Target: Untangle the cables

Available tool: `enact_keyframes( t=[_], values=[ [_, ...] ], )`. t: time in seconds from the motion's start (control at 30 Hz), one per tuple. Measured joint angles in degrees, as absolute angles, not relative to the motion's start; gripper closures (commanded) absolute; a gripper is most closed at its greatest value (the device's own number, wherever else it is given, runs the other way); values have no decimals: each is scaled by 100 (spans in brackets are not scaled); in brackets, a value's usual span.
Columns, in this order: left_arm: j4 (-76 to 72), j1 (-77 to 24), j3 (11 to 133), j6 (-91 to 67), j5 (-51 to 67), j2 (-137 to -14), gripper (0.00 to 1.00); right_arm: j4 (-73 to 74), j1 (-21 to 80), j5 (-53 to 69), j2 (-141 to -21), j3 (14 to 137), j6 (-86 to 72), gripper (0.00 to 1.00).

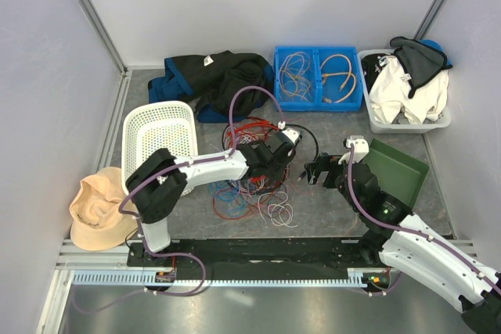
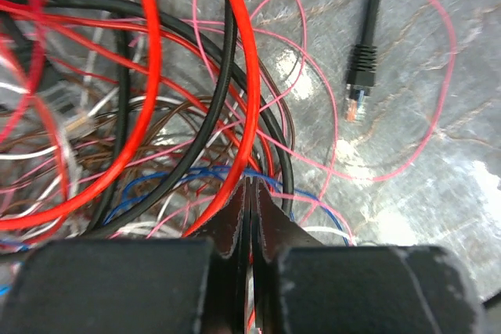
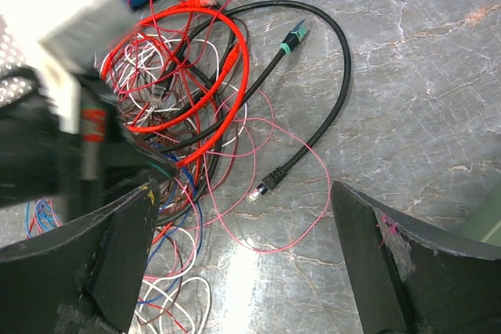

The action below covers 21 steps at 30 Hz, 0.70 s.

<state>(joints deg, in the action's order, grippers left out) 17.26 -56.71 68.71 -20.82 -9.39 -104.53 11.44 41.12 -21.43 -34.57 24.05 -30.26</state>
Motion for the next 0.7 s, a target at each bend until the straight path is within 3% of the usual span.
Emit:
enact_keyframes(
  t=[0.13, 0.17, 0.2, 0.23, 0.3, 0.7],
  values=[
    [1772, -5671, 6851, -2029, -1048, -9972, 98, 1149, 4112, -2141, -3454, 2412, -3039, 2],
    [1769, -5671, 6847, -2023, -1063, -9808, 89, 1149, 4112, -2139, -3450, 2414, -3041, 2],
    [1769, -5671, 6840, -2008, -1083, -9605, 57, 1151, 4112, -2139, -3437, 2414, -3041, 2],
    [1767, -5673, 6840, -1984, -1092, -9465, 45, 1151, 4112, -2137, -3426, 2414, -3044, 2],
    [1752, -5673, 6864, -1883, -1081, -9236, 32, 1149, 4112, -2134, -3404, 2418, -3046, 2],
    [2139, -5889, 7185, -1614, -1072, -10652, 30, 1214, 4112, -2123, -3186, 2425, -3129, 2]
  ],
)
